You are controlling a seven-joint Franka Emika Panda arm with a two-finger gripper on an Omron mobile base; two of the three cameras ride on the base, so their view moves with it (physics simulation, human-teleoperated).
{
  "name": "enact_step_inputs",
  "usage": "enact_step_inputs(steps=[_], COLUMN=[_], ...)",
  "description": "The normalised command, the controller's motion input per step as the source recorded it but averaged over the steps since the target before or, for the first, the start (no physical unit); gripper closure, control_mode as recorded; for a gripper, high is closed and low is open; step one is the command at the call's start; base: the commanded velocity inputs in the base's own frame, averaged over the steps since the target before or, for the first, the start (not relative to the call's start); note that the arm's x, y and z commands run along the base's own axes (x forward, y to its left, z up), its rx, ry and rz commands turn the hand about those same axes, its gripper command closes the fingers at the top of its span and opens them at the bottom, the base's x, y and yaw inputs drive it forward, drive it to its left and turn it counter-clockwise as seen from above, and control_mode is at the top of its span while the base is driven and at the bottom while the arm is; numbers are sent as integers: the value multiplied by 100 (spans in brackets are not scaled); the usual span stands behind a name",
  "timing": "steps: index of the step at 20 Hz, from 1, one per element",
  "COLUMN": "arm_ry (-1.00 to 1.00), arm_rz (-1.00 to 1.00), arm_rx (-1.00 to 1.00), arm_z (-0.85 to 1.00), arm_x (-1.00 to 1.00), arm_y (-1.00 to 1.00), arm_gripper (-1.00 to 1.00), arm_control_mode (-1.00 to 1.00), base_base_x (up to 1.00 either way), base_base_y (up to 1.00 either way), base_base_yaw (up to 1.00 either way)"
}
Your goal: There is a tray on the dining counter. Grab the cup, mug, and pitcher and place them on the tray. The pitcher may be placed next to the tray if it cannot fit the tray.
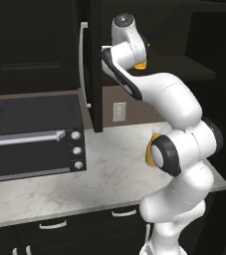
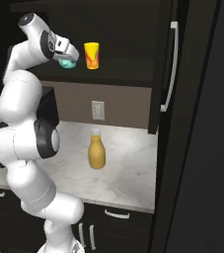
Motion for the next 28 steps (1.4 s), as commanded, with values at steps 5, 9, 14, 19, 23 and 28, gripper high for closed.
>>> enact_step_inputs(steps=[5,9,14,19,23,28], arm_ry=[3,3,4,4,0,0], arm_rz=[-2,-2,-2,-6,-10,-9], arm_rx=[0,0,0,0,0,0], arm_z=[0,0,0,-8,-9,-5], arm_x=[21,19,18,1,0,-8], arm_y=[0,0,3,0,0,0], arm_gripper=[-100,-100,-100,100,100,100], arm_control_mode=[-100,-100,-100,-100,-100,-100], base_base_x=[0,0,0,0,0,0], base_base_y=[0,0,0,0,0,0], base_base_yaw=[0,0,0,0,0,0])
